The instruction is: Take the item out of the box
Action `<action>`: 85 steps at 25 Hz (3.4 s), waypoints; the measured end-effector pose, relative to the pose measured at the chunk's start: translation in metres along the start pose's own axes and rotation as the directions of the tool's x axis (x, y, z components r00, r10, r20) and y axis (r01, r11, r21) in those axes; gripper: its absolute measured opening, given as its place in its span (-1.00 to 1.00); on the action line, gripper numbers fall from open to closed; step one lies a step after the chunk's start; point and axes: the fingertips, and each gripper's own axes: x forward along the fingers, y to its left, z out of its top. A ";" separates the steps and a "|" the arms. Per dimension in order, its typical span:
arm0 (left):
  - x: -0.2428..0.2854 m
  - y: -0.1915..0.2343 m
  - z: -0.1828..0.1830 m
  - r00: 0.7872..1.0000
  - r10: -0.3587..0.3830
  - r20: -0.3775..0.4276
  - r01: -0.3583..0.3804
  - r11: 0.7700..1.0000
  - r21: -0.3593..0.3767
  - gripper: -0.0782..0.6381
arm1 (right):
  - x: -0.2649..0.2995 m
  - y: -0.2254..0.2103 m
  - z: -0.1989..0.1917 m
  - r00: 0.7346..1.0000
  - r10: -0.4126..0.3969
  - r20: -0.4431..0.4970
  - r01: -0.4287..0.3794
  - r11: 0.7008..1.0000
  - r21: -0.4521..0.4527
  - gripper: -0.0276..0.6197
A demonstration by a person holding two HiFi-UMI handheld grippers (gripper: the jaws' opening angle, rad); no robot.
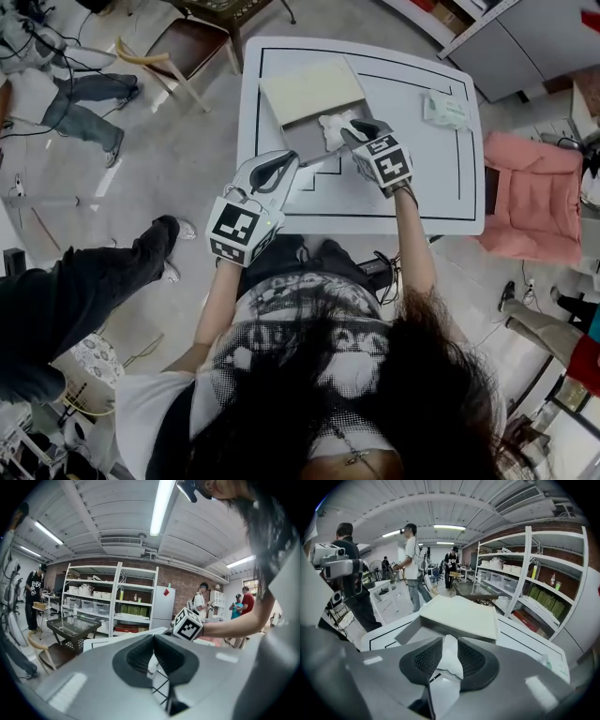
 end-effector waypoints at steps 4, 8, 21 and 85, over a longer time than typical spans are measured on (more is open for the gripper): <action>-0.002 0.009 -0.002 1.000 -0.001 -0.001 0.001 1.000 -0.006 -0.78 | 0.029 0.000 -0.008 0.995 0.031 -0.099 -0.033 0.999 -0.028 -0.57; -0.006 0.016 -0.004 1.000 0.000 -0.002 0.000 1.000 -0.007 -0.78 | 0.053 0.001 -0.012 0.983 0.035 -0.178 -0.048 0.997 -0.068 -0.57; -0.013 0.033 -0.010 1.000 0.008 0.000 -0.008 1.000 -0.028 -0.78 | 0.089 -0.005 -0.047 0.894 0.067 -0.442 -0.085 0.996 -0.020 -0.53; 0.033 -0.173 -0.025 0.995 0.032 -0.090 -0.029 0.999 0.030 -0.78 | -0.203 0.020 -0.134 0.981 -0.047 0.187 -0.037 0.905 0.423 -0.89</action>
